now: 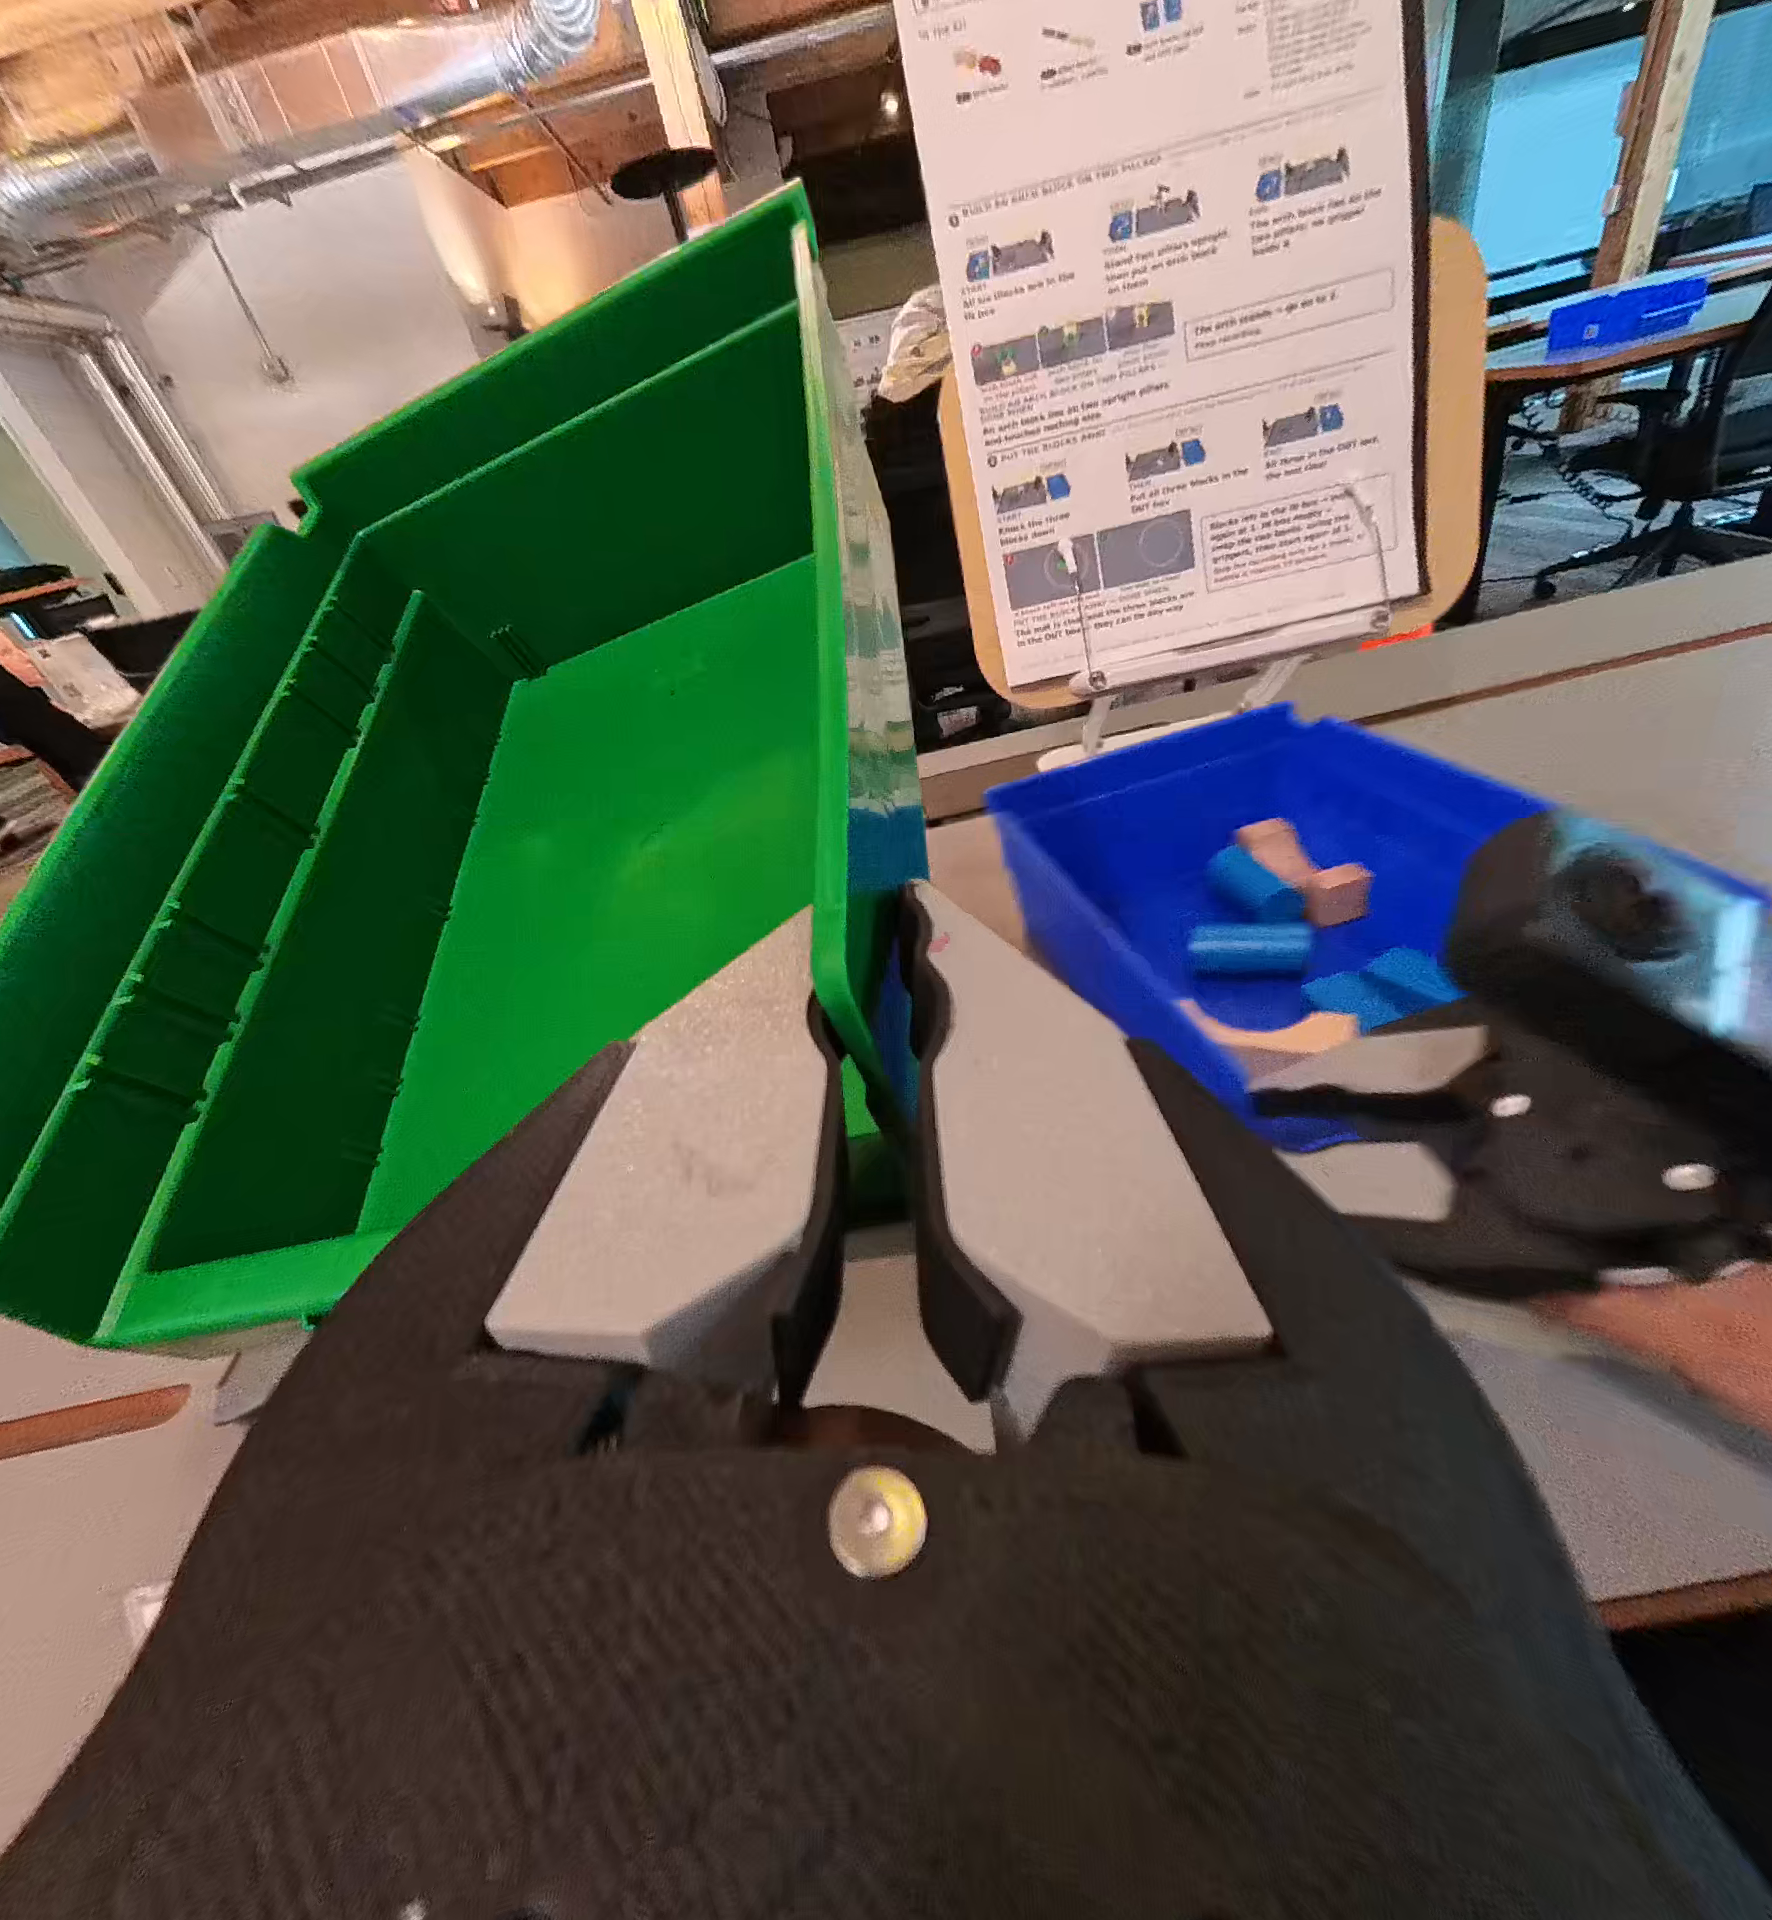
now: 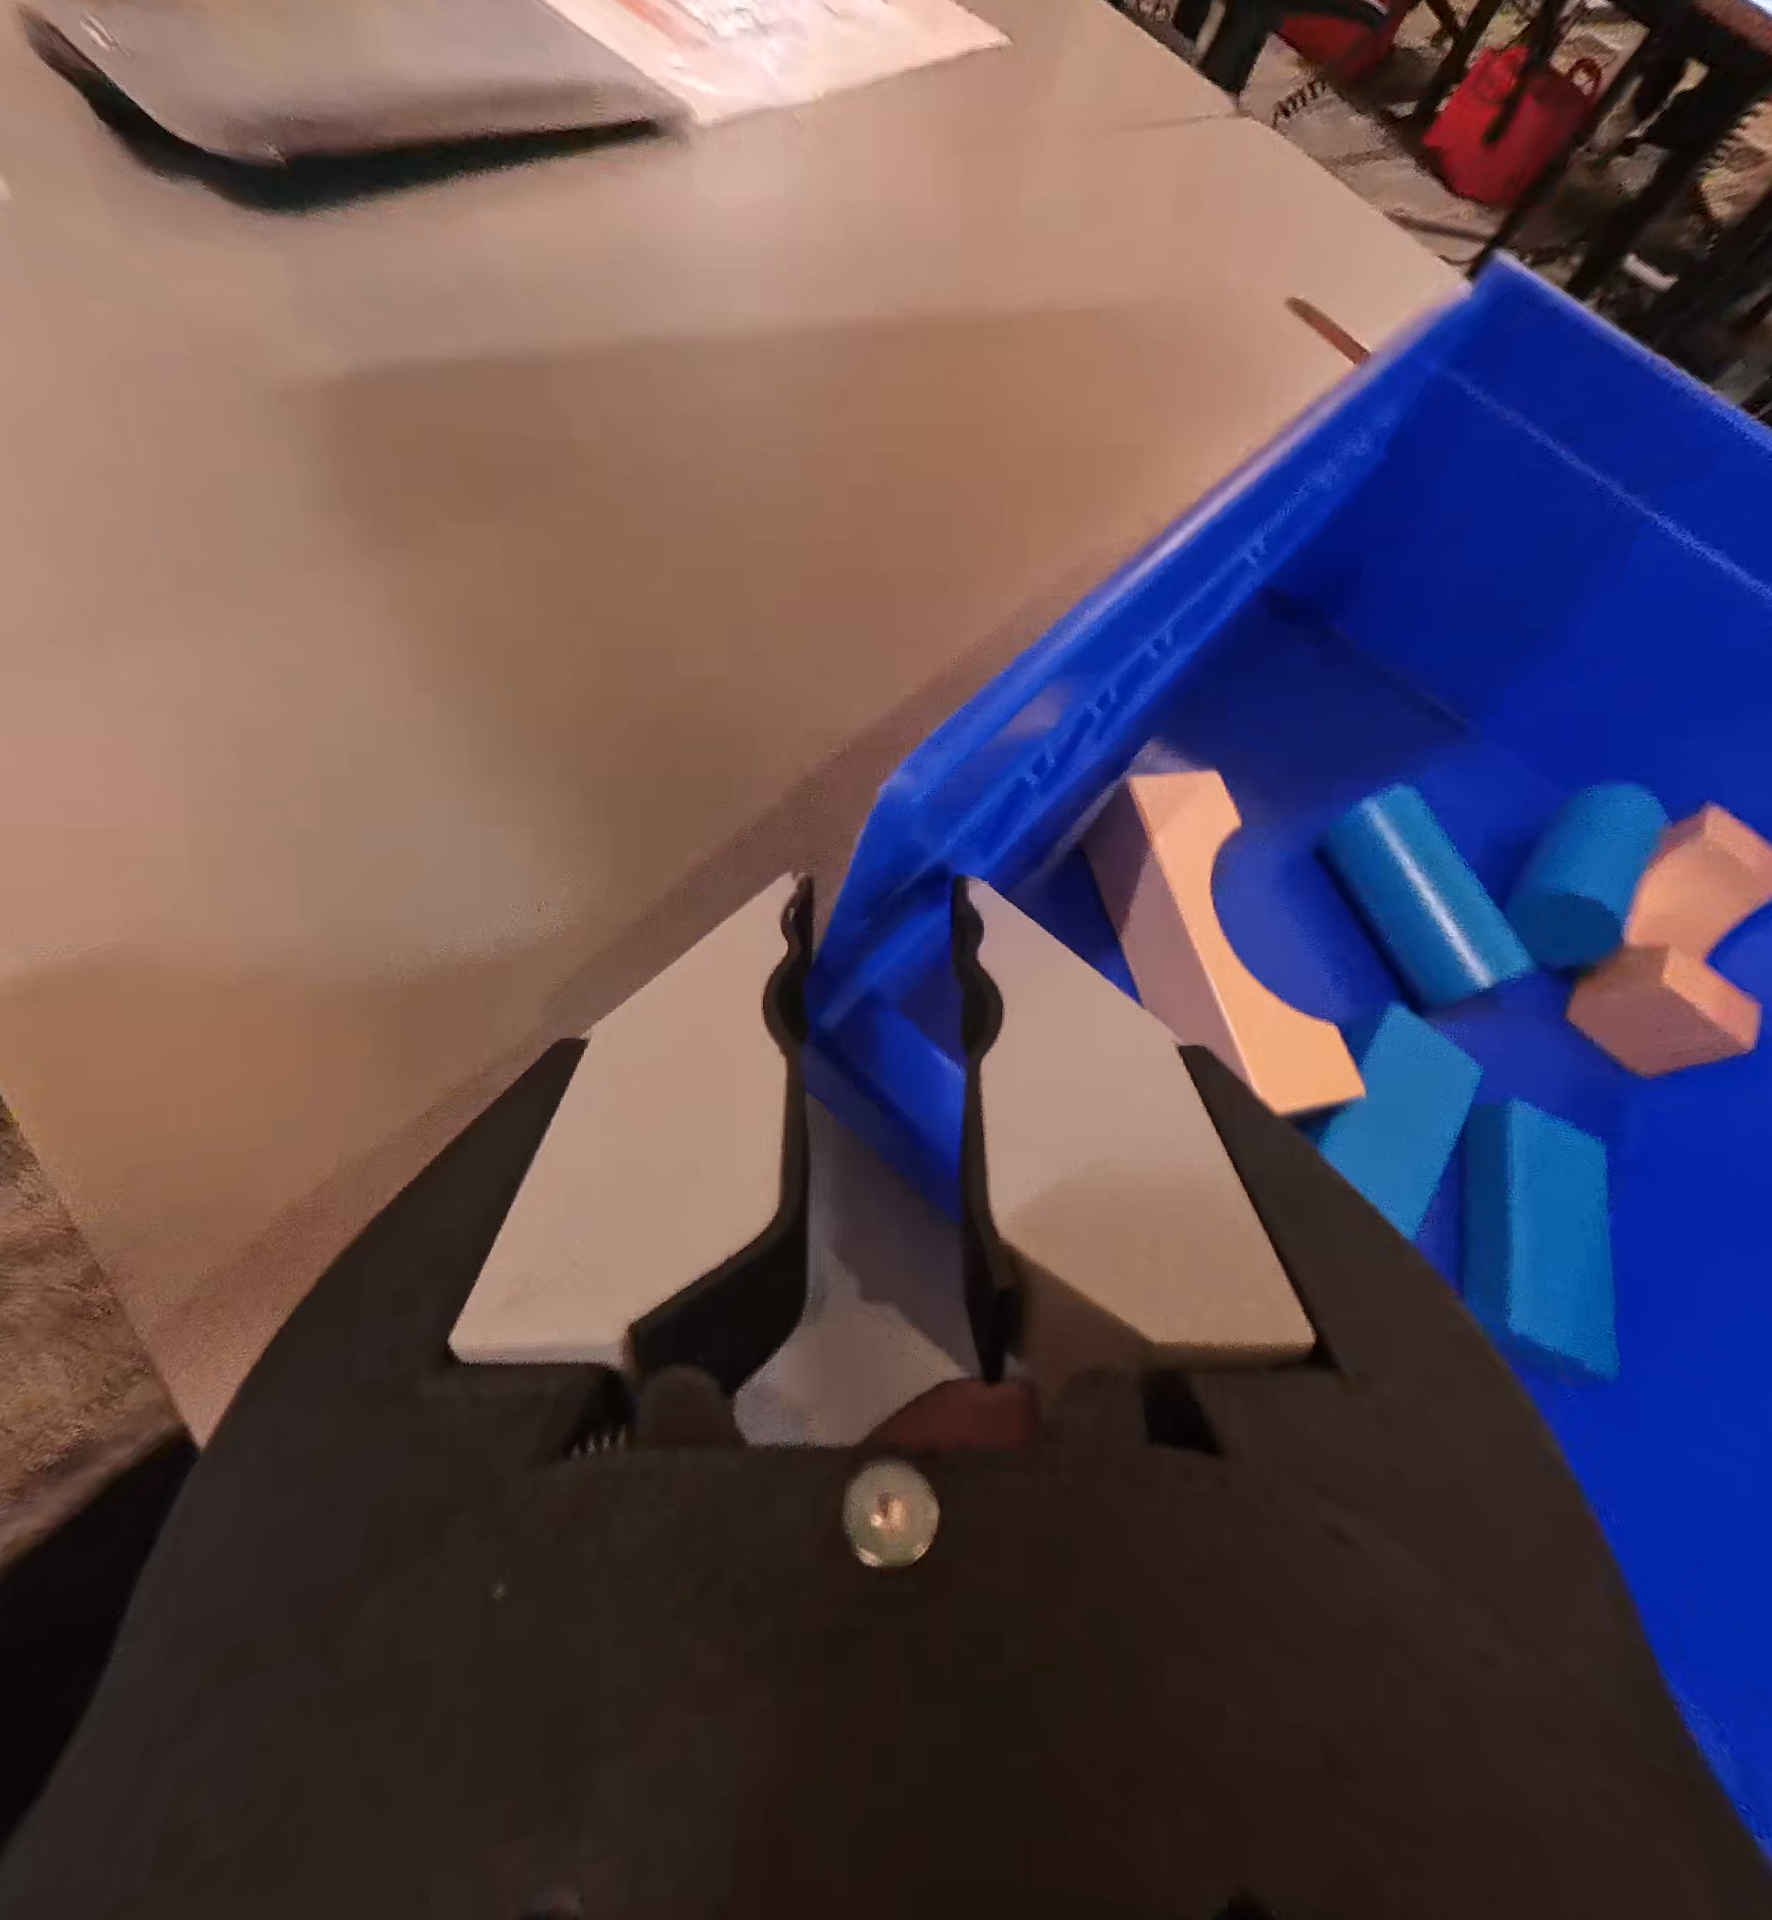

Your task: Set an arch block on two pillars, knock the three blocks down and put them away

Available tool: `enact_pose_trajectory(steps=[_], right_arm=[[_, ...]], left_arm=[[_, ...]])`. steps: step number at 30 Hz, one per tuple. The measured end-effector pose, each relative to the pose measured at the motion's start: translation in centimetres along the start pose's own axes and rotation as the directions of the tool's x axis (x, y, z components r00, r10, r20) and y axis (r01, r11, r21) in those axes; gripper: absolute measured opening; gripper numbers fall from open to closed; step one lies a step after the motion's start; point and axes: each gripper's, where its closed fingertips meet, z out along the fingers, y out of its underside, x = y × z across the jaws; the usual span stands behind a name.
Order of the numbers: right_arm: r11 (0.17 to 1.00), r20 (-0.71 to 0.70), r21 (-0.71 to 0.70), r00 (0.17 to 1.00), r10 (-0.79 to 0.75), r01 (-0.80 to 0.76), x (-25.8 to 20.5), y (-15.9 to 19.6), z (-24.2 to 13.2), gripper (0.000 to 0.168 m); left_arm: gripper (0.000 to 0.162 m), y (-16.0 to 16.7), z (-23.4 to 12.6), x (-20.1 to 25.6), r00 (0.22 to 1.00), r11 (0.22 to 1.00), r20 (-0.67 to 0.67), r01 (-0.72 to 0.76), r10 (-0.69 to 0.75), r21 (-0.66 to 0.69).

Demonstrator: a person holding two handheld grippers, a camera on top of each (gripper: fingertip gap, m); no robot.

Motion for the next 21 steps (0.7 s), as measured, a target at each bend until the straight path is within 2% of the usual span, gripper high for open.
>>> enact_pose_trajectory(steps=[2, 3, 6, 10, 12, 14, 18, 21], right_arm=[[1.0, -0.013, 0.011, 1.0, 0.009, -0.009, -1.3, -1.5, 0.7, 0.034], [0.999, -0.008, 0.043, 1.0, 0.008, -0.008, -1.8, -2.4, 0.1, 0.034], [0.979, 0.016, 0.201, 0.999, 0.031, -0.033, -1.2, -4.4, -4.0, 0.033], [0.94, 0.069, 0.325, 0.994, 0.09, -0.107, 2.6, -3.0, -10.2, 0.04], [0.919, 0.092, 0.362, 0.987, 0.13, -0.155, 5.3, -1.6, -13.2, 0.041], [0.906, 0.025, 0.396, 0.988, 0.15, -0.148, 9.3, 0.2, -16.6, 0.041], [0.914, -0.219, 0.402, 0.964, 0.152, -0.053, 18.4, 5.2, -23.7, 0.043], [0.932, -0.412, 0.359, 0.889, 0.198, -0.041, 25.6, 10.1, -29.2, 0.039]], left_arm=[[0.002, -0.3, -0.3, -0.5, 1.0, 1.0, 0.015, 0.003, -0.003, 0.002], [0.002, -0.4, -0.5, -0.8, 1.0, 1.0, 0.022, 0.002, -0.002, 0.003], [0.003, -0.7, -1.1, -1.3, 0.999, 1.0, 0.039, -0.012, 0.011, 0.014], [0.002, -1.5, -1.0, 1.0, 0.998, 0.997, 0.0, -0.059, 0.059, 0.044], [0.002, -2.3, -0.6, 4.1, 0.994, 0.994, -0.07, -0.073, 0.078, 0.076], [0.002, -3.3, -0.3, 8.2, 0.981, 0.991, -0.168, -0.079, 0.096, 0.107], [0.003, -4.8, 0.4, 17.8, 0.918, 0.983, -0.369, -0.096, 0.149, 0.156], [0.003, -4.8, 1.6, 25.1, 0.852, 0.979, -0.49, -0.114, 0.183, 0.166]])
